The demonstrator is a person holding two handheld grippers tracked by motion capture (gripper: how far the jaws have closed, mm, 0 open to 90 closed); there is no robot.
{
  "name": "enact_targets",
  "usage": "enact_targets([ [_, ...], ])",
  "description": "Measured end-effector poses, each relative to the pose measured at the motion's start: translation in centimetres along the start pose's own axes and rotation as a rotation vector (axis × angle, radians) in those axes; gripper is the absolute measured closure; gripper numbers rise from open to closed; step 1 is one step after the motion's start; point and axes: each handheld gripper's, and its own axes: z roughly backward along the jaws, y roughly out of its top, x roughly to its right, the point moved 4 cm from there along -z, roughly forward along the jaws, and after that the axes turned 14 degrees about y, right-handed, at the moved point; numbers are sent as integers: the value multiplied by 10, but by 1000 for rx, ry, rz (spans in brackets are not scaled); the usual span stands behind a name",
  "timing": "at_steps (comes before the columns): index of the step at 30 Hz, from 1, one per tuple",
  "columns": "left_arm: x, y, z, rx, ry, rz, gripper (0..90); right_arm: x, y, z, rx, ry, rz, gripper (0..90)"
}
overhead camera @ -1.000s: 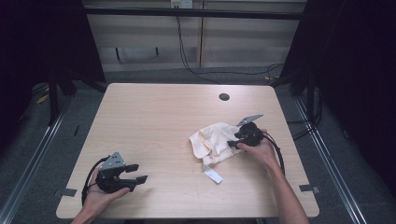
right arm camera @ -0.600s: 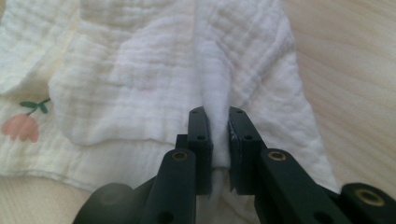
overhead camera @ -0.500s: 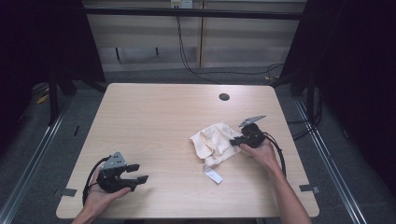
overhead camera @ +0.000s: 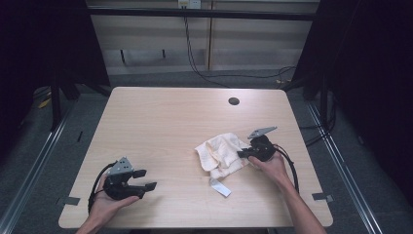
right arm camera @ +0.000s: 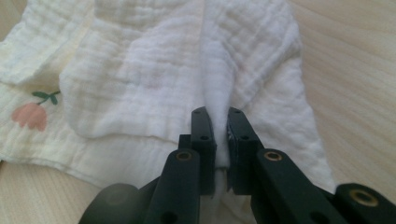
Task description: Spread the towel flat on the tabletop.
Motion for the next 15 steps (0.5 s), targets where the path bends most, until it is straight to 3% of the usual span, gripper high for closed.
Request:
enact_targets([
  [7, 8, 7, -7, -9, -44, -24, 438, -15, 1, -4, -49, 14, 41, 840],
  [10, 11, 12, -12, -23, -46, -49, 450, -18, -1, -5, -38, 26, 42, 840],
  [15, 12, 25, -18, -14, -45, -57, 461, -24, -1, -5, -54, 30, 44, 840],
])
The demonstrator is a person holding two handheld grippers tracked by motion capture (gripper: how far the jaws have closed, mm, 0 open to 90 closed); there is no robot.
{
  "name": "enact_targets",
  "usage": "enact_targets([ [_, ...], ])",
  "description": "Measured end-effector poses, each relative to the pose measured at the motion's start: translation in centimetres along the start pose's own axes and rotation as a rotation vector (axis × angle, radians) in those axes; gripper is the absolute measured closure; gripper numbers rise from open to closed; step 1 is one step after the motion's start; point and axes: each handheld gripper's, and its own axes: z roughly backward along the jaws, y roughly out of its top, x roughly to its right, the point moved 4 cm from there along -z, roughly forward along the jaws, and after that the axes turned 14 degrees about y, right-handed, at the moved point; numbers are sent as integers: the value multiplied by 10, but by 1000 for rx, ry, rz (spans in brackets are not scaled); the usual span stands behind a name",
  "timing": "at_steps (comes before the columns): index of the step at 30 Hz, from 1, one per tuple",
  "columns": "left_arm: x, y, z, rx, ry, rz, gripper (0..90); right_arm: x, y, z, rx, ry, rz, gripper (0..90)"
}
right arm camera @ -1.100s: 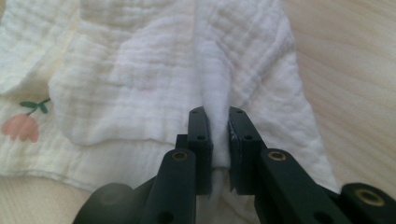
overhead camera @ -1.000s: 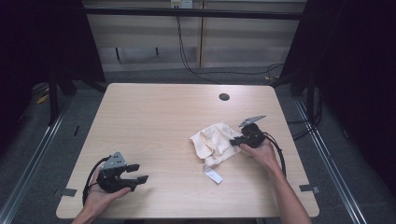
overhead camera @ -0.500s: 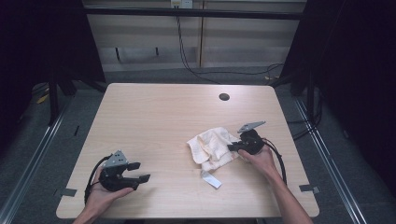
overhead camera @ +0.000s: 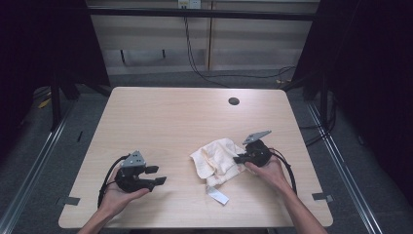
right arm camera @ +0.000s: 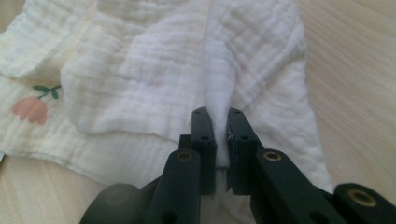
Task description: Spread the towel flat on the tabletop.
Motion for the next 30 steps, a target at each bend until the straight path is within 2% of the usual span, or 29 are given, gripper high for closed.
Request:
enact_targets([
  [1, 1, 6, -1, 12, -3, 2, 461, -2, 0, -1, 1, 0, 1, 841],
  [5, 4, 14, -4, 13, -13, -19, 486, -12, 2, -4, -35, 23, 13, 841],
  [8, 6, 18, -6, 8, -3, -33, 505, -16, 2, -7, -19, 39, 10, 841],
  [12, 11, 21, -11, 10, -21, -35, 508, -26, 3, -14, 4, 65, 18, 841],
  [18, 13, 19, -12, 20, -36, -29, 503, -42, 6, -22, -16, 87, 44, 841],
  [19, 13, 17, -11, 22, -42, -22, 514, -49, 7, -27, -14, 96, 48, 842],
  [20, 13, 16, -12, 21, -43, -18, 514, -49, 7, -27, -14, 96, 48, 842],
  [22, 15, 9, -15, -4, -41, -27, 530, -57, 9, -31, -20, 110, 59, 841],
  [26, 18, 3, -20, -20, -55, -34, 505, -66, 11, -36, -27, 122, 76, 841],
  [27, 20, 0, -23, -36, -60, -45, 505, -69, 11, -37, -27, 126, 72, 841],
  [28, 23, -3, -27, -58, -74, -63, 531, -74, 11, -40, -30, 132, 91, 841],
  [30, 27, -5, -30, -72, -83, -85, 610, -77, 11, -40, -36, 137, 104, 840],
])
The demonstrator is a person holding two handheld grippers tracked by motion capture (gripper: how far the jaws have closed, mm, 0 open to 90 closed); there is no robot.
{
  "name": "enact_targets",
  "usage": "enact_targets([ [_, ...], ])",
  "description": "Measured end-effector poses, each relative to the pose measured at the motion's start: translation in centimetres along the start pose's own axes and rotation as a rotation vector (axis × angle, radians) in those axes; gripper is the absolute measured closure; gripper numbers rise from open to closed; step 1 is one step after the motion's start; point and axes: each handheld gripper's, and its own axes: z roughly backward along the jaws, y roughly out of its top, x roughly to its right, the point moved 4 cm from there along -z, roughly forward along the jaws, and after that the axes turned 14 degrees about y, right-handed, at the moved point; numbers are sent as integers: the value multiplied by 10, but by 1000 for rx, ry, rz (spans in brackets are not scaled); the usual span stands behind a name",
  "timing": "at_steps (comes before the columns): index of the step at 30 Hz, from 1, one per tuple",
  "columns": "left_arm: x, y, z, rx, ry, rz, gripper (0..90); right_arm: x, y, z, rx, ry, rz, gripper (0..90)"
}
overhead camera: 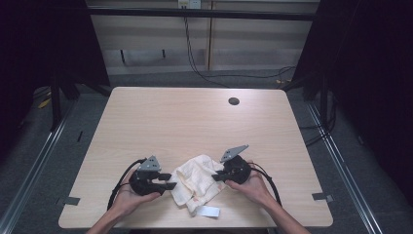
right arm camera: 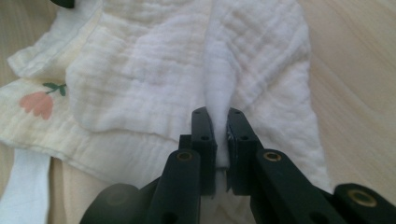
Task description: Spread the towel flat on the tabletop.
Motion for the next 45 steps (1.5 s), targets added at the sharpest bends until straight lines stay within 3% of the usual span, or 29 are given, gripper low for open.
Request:
enact_targets([
  [4, 5, -1, -5, -18, -5, -55, 786, -4, -3, 2, -3, -12, -7, 831],
  [6, 6, -1, -6, -22, 1, -54, 837, -4, -4, 2, 3, -4, 0, 820],
  [7, 5, 0, -10, -25, -5, -56, 853, -3, -5, 4, 9, -33, 5, 719],
  [10, 3, 0, -12, -24, -11, -41, 849, -3, -2, 11, 51, -47, -2, 585],
  [13, 0, 4, -5, 9, -16, -12, 793, -9, 6, 27, 116, -62, 16, 535],
  [16, 0, 5, 4, 35, -22, 1, 755, -20, 9, 34, 135, -50, 43, 562],
  [17, 1, 4, 10, 53, -32, 8, 746, -32, 10, 34, 149, -15, 63, 619],
  [20, 3, 1, 12, 46, -33, 1, 739, -42, 10, 27, 140, 17, 85, 680],
  [21, 4, -1, 8, 18, -35, -6, 738, -53, 10, 15, 119, 58, 114, 751],
  [23, 3, -3, 5, 1, -34, -12, 731, -57, 11, 9, 105, 72, 126, 763],
  [24, 2, -5, 0, -14, -43, -5, 736, -65, 15, -3, 87, 105, 145, 785],
  [26, 2, -5, -2, -21, -36, -11, 733, -66, 16, -6, 78, 110, 148, 781],
  [27, 0, -5, -4, -21, -34, -7, 732, -66, 17, -16, 53, 121, 154, 719],
  [31, -3, -5, -2, -19, -28, 1, 717, -61, 15, -27, 23, 144, 191, 650],
  [35, 1, -4, 7, 7, -38, -6, 698, -59, 11, -35, -18, 121, 196, 631],
  [37, 6, -4, 13, 26, -62, -8, 689, -59, 9, -38, -19, 116, 202, 649],
  [39, 14, -9, 22, 36, -91, 2, 678, -60, 10, -37, -39, 74, 208, 771],
  [41, 20, -9, 25, 42, -101, -28, 675, -61, 12, -33, -11, 97, 195, 850],
  [44, 29, -8, 24, 42, -123, -45, 684, -59, 14, -27, 13, 102, 175, 864],
  [45, 32, -8, 23, 32, -133, -71, 693, -57, 14, -24, 26, 97, 169, 865],
])
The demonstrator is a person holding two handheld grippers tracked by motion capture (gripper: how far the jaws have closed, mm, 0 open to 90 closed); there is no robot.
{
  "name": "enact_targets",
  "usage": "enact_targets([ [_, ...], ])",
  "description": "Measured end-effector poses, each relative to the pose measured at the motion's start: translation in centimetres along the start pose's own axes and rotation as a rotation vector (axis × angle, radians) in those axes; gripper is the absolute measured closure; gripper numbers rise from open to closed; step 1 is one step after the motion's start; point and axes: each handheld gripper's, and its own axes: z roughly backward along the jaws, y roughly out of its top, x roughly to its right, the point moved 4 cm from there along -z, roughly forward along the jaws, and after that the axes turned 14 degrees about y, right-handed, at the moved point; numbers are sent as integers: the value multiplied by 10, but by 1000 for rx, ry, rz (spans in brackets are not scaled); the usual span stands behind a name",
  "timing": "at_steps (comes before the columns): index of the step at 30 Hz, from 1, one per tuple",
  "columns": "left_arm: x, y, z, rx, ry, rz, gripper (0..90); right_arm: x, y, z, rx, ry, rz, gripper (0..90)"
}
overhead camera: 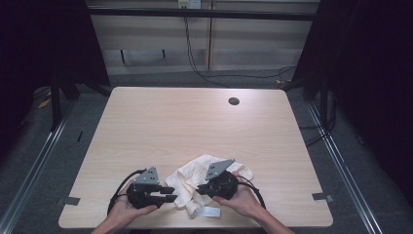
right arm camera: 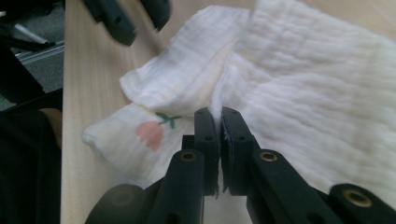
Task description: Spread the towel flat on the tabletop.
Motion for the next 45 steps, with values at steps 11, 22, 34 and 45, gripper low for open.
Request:
enact_targets([
  [11, 19, 3, -12, 2, -28, -101, 664, 25, -7, 38, 82, -56, -68, 871],
  [22, 18, -2, -22, -2, -9, -117, 582, 43, -18, 51, 78, -106, -146, 867],
  [34, 18, -4, -28, -30, 48, -164, 760, 48, -23, 61, 96, -122, -176, 869],
  [45, -3, 6, -3, 59, 63, -45, 834, 48, -22, 70, 138, -111, -181, 874],
])
